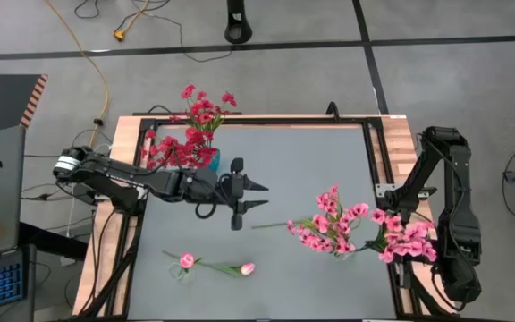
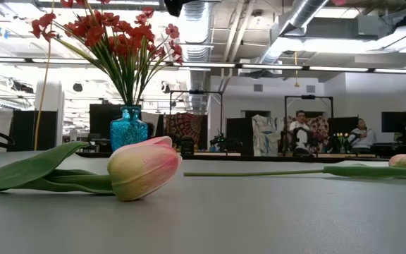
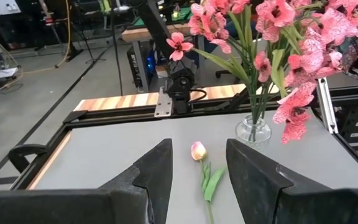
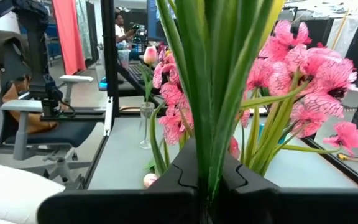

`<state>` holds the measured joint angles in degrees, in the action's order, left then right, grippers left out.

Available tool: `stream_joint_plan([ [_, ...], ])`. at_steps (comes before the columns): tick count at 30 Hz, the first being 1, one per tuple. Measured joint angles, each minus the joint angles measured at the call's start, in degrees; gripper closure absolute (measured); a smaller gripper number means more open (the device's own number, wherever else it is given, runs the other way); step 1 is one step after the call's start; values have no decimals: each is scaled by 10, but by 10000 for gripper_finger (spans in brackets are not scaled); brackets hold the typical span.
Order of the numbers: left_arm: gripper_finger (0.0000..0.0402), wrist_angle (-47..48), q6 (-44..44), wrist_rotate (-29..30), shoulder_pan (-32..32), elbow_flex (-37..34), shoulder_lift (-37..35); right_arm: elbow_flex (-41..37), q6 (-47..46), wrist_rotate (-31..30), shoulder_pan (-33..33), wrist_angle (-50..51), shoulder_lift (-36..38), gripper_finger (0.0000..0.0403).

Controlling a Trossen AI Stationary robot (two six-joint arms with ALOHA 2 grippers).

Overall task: Sort flowers into vase by color
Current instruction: Put the pink flowers into the transparent vase

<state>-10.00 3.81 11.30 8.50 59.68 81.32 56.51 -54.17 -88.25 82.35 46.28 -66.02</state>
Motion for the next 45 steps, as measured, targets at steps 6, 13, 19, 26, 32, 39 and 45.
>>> stream_joint_plan([
  [6,262,0,0,0,1,0,0,0,0,9,0,1,0,371],
  [13,262,0,0,0,1,0,0,0,19,23,-24,8,-17,371],
  [19,262,0,0,0,1,0,0,0,-9,34,-34,12,-44,371],
  [26,262,0,0,0,1,0,0,0,-13,42,-34,16,-83,371],
  [32,262,0,0,0,0,0,0,0,-13,44,-34,17,-118,367],
  [39,262,0,0,0,0,0,0,0,-14,44,-38,13,-132,357],
  [45,262,0,-1,0,0,0,0,0,5,58,-38,12,-130,356],
])
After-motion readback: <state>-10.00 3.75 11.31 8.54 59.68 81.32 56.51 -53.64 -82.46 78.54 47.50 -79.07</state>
